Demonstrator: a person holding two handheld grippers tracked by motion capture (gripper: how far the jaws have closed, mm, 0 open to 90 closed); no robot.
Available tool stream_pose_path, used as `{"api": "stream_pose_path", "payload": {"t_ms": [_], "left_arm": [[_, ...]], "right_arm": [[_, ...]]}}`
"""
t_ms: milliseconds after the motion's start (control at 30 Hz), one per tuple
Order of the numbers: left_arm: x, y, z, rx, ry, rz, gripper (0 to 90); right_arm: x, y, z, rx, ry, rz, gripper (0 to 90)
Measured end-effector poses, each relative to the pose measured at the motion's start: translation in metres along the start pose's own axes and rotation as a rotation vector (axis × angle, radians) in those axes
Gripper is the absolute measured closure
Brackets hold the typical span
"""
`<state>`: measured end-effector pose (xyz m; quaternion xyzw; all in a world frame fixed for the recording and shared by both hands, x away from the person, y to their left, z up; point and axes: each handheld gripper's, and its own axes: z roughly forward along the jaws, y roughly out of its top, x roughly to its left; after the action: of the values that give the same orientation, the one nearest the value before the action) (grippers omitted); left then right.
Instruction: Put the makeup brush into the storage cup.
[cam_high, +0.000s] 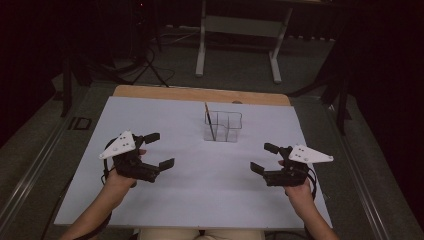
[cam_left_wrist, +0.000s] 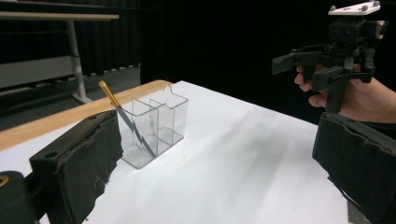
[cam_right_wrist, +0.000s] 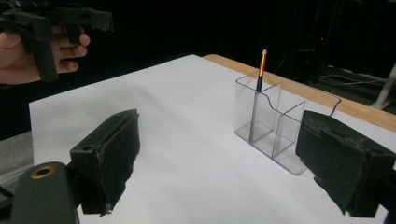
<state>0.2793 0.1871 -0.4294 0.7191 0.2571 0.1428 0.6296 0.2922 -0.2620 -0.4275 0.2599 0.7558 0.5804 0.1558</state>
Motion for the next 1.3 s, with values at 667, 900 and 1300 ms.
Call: {"api": "stream_pose_path", "payload": {"t_ms": [667,900,1300], "left_arm": [[-0.003,-0.041,-0.013,0.061,0.050,0.004,2.2],[-0.002,-0.052,-0.015,0.070,0.068,0.018,2.2],[-0.002,-0.068,-0.015,0.118,0.077,0.032,2.2]], "right_arm": [[0.002,-0.011,0.009,0.045,0.018,-0.013,13.8],[0.002,-0.016,0.012,0.051,0.019,-0.014,13.8],[0.000,-0.027,0.015,0.076,0.024,-0.013,13.8]]}}
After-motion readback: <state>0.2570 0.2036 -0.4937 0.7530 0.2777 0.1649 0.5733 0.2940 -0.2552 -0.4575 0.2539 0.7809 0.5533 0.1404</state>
